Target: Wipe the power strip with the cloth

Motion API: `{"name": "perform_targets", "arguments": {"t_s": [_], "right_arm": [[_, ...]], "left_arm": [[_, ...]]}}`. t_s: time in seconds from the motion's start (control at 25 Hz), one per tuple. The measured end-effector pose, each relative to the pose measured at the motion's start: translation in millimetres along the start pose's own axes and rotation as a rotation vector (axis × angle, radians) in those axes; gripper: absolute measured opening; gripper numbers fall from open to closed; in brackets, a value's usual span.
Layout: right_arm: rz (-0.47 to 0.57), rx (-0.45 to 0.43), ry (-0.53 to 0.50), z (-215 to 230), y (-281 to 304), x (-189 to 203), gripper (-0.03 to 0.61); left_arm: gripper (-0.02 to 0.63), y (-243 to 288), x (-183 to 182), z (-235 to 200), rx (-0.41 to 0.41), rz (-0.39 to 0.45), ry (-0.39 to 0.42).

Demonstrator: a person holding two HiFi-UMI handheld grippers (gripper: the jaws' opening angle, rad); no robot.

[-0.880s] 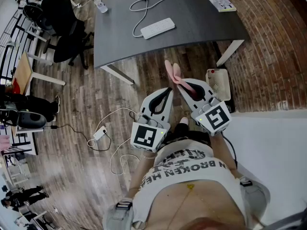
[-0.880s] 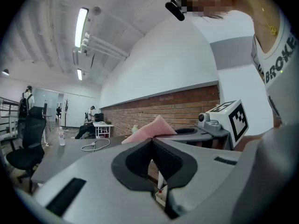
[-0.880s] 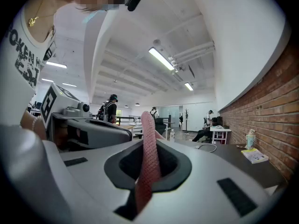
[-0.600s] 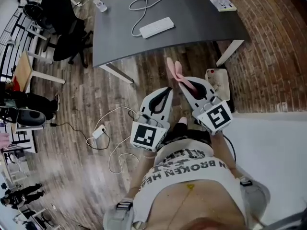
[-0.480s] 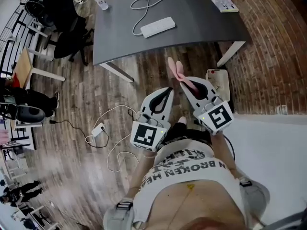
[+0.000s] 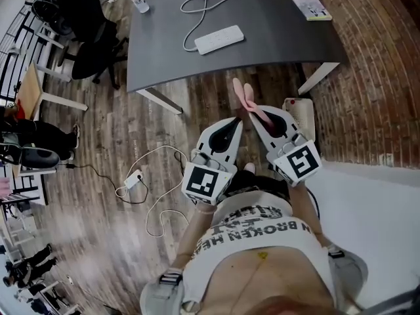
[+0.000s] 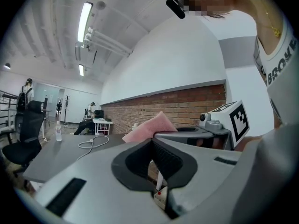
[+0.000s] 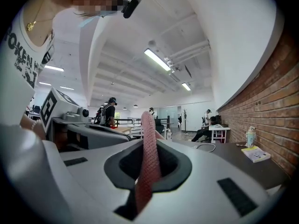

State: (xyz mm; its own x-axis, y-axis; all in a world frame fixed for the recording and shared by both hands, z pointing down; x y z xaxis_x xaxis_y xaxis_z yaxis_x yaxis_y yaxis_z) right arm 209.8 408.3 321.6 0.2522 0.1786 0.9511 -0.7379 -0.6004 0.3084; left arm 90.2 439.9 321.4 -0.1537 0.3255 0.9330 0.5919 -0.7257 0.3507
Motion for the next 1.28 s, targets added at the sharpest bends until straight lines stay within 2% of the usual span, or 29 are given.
{"name": "perform_targets", "arguments": {"t_s": [0.24, 0.44, 0.6, 0.96, 1.28], "right_arm": [[0.008, 0.027, 0.009, 26, 45, -14, 0.017], [0.005, 0.05, -0.002, 51, 90, -29, 0.017], [0.003, 0.062, -0.006, 66, 121, -39, 0.017], [-0.019, 0.067, 0.003, 80, 183, -51, 0.017], [-0.031, 0.044, 0.008, 78, 221, -60, 0.017]], "left_arm": [[0.008, 32, -9, -51, 0.045, -0.002, 0.001], [0.008, 59, -26, -97, 0.094, 0.008, 0.043], [0.008, 75, -34, -127, 0.121, 0.0, 0.043], [0.008, 87, -36, -191, 0.128, -0.015, 0.044], [0.008, 89, -38, -225, 0.134, -0.011, 0.034]]}}
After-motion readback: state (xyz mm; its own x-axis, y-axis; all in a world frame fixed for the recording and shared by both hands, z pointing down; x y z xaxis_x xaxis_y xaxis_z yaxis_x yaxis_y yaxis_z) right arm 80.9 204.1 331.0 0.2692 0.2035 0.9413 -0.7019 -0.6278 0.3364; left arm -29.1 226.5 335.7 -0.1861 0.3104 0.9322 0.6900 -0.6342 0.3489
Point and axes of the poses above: the fingertips, and each gripper's own axes: y forward along the fingers, z to its right, x out of its underside, the point moved 7 cm from there along -y, backward along the fingers, and after that the axes turned 14 degrees about -z, right-handed, at the moved point
